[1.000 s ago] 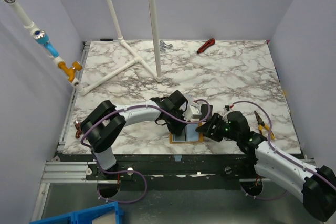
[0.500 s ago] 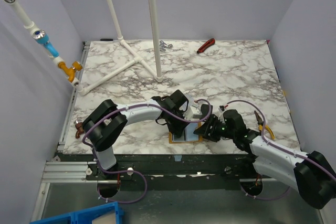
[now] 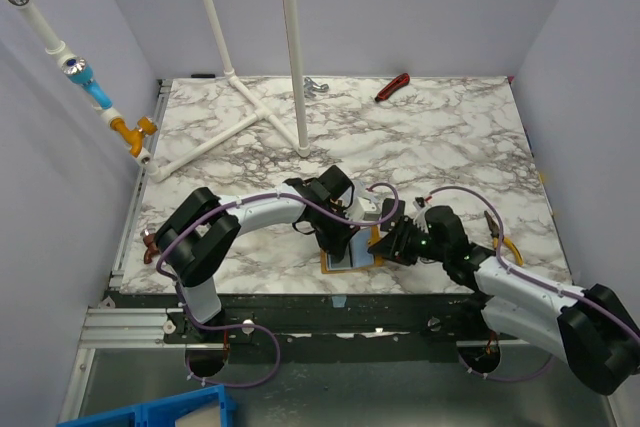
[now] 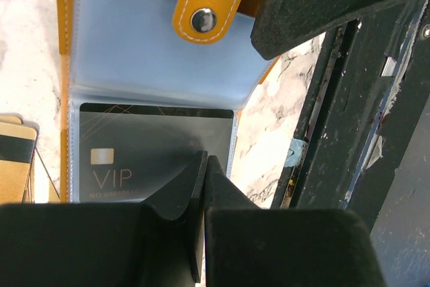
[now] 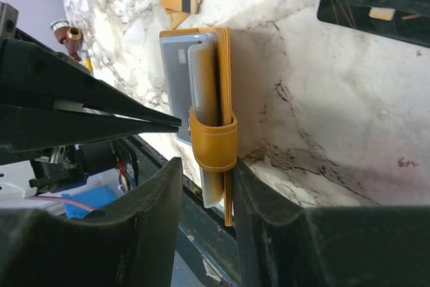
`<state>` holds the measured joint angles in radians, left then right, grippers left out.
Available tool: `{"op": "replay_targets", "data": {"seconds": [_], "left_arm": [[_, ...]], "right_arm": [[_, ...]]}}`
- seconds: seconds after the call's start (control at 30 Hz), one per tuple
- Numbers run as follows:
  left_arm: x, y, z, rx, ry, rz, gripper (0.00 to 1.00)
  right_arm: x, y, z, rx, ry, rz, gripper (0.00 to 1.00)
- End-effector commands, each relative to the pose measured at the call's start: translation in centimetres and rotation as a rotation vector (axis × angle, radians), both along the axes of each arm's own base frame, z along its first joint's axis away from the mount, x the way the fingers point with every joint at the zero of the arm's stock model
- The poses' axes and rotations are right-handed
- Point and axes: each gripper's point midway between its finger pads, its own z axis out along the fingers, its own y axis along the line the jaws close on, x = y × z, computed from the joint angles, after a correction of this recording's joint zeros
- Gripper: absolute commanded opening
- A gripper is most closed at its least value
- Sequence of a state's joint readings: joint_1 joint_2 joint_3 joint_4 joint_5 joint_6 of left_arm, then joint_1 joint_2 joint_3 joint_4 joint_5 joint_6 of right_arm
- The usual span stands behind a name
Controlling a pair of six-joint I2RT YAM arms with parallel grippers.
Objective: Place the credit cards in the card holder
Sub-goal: Insert the credit card into the card holder, then close the card holder at the center of the board.
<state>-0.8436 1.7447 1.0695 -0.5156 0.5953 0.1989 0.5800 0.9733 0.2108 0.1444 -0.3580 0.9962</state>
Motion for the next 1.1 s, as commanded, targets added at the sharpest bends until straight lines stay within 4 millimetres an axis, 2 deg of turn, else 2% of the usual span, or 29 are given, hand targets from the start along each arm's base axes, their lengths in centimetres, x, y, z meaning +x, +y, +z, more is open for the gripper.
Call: {"op": "replay_targets", "data": {"seconds": [0.0, 0.1, 0.27, 0.33, 0.4, 0.43, 0.47, 0.53, 0.63, 0.67, 0.77, 0.83, 0.9, 0.93, 1.07], "left_arm": [[0.1, -0.6, 0.6, -0.035, 0.005, -0.026, 0.0], [0.2, -0.6, 0.4, -0.026, 0.011, -0.024, 0.0], [0.4, -0.4, 0.3, -0.012, 0.011, -0.024, 0.0], [0.4, -0.4, 0.3, -0.009, 0.014, -0.028, 0.0], [0.5, -0.3, 0.4, -0.006, 0.015, -0.025, 0.0], [0.6, -0.2, 0.6, -0.009, 0.017, -0.023, 0.0], [0.9, -0.1, 1.1, -0.017, 0.019, -0.015, 0.0], [1.7, 0.3, 2.1, -0.043, 0.027, 0.01, 0.0], [3.3, 1.1, 4.7, -0.098, 0.02, 0.049, 0.0], [4.0, 1.4, 5.8, -0.123, 0.007, 0.064, 0.04], [6.1, 2.5, 8.8, -0.192, -0.044, 0.121, 0.27], [7.8, 3.3, 10.1, -0.219, -0.087, 0.168, 0.34], [9.3, 4.2, 11.0, -0.241, -0.111, 0.213, 0.35], [10.1, 4.6, 11.3, -0.246, -0.117, 0.239, 0.35], [12.8, 6.5, 12.4, -0.275, -0.147, 0.342, 0.36]], "right_arm": [[0.7, 1.1, 1.5, 0.048, -0.052, 0.045, 0.38], [0.8, 1.4, 0.9, 0.034, -0.029, 0.064, 0.43], [1.1, 1.6, 0.1, 0.013, -0.008, 0.074, 0.4], [1.2, 1.7, -0.1, 0.003, -0.004, 0.077, 0.34], [1.3, 1.5, -0.3, -0.01, -0.002, 0.071, 0.2], [1.4, 1.5, -0.2, -0.017, -0.005, 0.066, 0.08], [1.5, 1.3, -0.2, -0.027, -0.006, 0.06, 0.01], [1.7, 1.3, 0.3, -0.027, -0.027, 0.058, 0.01], [2.1, 1.4, 2.1, -0.013, -0.084, 0.063, 0.01], [2.3, 1.5, 2.8, -0.012, -0.103, 0.069, 0.01], [2.6, 2.0, 5.5, -0.008, -0.17, 0.117, 0.01], [2.5, 2.5, 7.6, 0.016, -0.214, 0.161, 0.01], [2.6, 3.1, 10.2, 0.05, -0.274, 0.197, 0.01], [2.3, 3.0, 10.7, 0.05, -0.274, 0.213, 0.01], [1.0, 3.7, 15.2, 0.121, -0.362, 0.31, 0.01]]}}
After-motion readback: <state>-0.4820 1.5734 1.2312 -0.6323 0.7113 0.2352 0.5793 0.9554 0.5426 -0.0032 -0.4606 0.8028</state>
